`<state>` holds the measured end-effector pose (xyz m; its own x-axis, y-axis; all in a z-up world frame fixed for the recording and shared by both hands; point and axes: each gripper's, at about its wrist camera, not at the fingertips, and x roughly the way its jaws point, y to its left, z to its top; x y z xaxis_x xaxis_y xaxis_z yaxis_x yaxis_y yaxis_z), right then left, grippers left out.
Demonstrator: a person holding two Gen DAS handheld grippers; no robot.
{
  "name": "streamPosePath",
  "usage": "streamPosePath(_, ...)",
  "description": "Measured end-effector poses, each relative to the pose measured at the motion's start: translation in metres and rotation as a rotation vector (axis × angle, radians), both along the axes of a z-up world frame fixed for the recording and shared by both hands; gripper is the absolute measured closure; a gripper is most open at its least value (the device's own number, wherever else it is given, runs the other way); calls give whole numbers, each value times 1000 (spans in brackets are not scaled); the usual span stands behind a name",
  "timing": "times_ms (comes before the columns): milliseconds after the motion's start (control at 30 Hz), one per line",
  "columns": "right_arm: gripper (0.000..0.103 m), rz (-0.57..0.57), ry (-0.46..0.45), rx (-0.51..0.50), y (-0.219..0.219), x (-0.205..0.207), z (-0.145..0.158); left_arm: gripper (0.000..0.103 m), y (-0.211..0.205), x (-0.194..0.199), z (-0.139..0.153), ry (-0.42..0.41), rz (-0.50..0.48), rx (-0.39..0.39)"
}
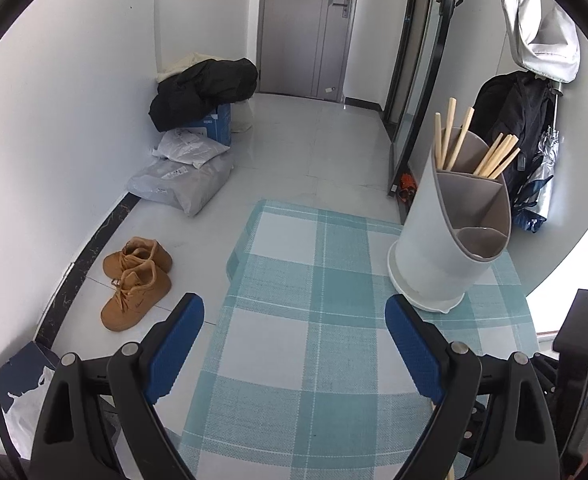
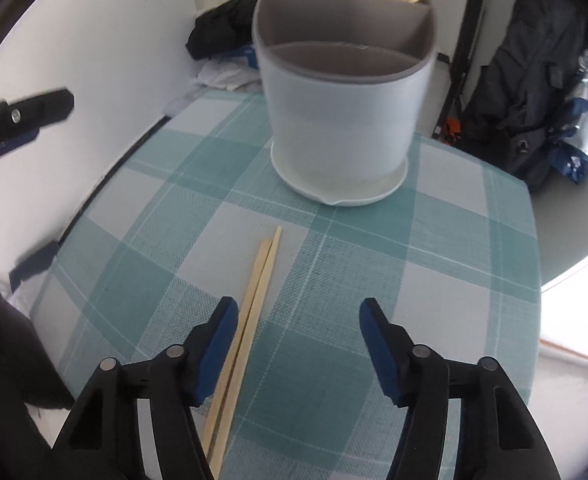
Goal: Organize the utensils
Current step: 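Move both grippers back toward the last chopsticks on the cloth, then lower the right gripper and pinch one wooden chopstick from the cloth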
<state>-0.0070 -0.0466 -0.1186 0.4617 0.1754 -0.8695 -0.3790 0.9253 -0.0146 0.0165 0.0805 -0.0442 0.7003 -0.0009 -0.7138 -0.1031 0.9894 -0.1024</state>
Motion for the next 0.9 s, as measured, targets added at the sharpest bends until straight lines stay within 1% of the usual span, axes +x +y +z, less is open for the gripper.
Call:
streamPosePath(100, 53, -2, 11, -64, 5, 1, -8, 14, 2, -1, 0, -6, 2, 17)
streamPosePath(133, 59, -2, 18, -62, 4, 1, -9, 14, 2, -1, 0, -3, 3, 15)
streamPosePath(167, 60, -3, 22, -42, 3, 1, -9, 14, 3, 0, -1, 0, 4, 10)
streamPosePath(233, 60, -4, 27, -45, 3, 1, -9, 14, 6, 1, -2, 9, 10, 0)
streamPosePath(267, 64, -1, 27, -50, 4, 1, -9, 14, 7, 2, -2, 13, 13, -5)
streamPosePath(333, 70, 15, 25, -65, 7, 0, -9, 14, 9, 3, -3, 21, 19, -16)
streamPosePath(467, 71, 38, 15, -103, 16, -1, -7, 14, 12, 4, -3, 28, 30, -30)
streamPosePath(533, 74, 44, 24, -99, 18, -1, -8, 14, 14, 5, -3, 33, 34, -38)
streamPosePath(700, 74, 56, 45, -99, 24, -6, -7, 14, 19, 4, -6, 50, 50, -63)
streamPosePath(767, 74, 65, 61, -118, 26, -8, -11, 14, 20, 5, -8, 59, 53, -73)
streamPosePath(900, 74, 57, 61, -111, 25, -6, -12, 14, 21, 4, -7, 57, 63, -71)
